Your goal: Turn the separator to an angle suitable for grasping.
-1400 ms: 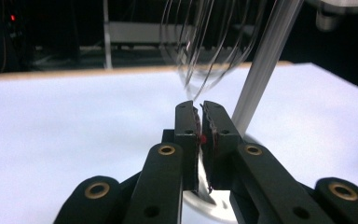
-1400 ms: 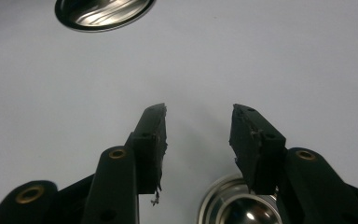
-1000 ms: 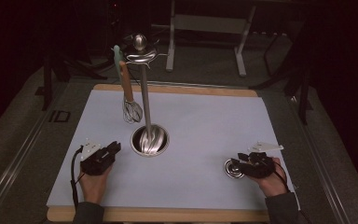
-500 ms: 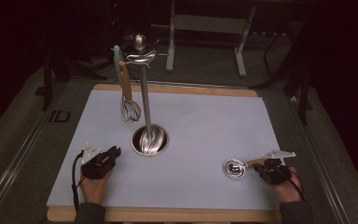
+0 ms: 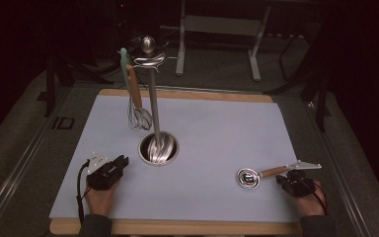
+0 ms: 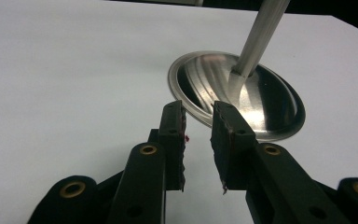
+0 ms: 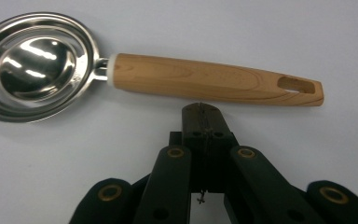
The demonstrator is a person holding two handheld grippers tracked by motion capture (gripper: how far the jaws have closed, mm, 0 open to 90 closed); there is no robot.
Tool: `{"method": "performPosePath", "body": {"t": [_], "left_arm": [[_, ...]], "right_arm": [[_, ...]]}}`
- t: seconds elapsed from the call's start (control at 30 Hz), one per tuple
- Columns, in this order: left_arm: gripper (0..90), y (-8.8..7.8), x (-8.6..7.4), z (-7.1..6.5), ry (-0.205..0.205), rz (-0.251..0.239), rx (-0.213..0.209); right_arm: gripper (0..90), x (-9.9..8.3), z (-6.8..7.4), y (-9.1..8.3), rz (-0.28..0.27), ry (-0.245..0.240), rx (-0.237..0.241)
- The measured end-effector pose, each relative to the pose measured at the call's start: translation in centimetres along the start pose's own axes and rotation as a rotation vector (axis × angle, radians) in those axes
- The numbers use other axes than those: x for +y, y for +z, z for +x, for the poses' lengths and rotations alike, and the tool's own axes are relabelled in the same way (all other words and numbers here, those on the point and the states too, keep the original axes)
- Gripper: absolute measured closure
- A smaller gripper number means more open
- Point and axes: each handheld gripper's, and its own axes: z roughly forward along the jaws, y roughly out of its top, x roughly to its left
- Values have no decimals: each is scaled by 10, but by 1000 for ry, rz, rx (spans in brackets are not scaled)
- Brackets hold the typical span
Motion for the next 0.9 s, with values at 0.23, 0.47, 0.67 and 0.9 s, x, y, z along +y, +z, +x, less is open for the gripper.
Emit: {"method": "performPosePath", "body": {"t": [0.23, 0.47, 0.67, 0.9], "left_arm": [[741, 0, 0, -1, 7, -4, 1], [740, 0, -1, -2, 19, -3, 1], [738, 0, -1, -2, 23, -2, 4], [736, 0, -1, -3, 23, -2, 2]], "right_arm": [[899, 3, -4, 6, 3, 3, -20], [898, 9, -5, 11, 4, -11, -33], [898, 26, -1, 23, 12, -34, -22], [897, 54, 9, 42, 37, -102, -9]]}}
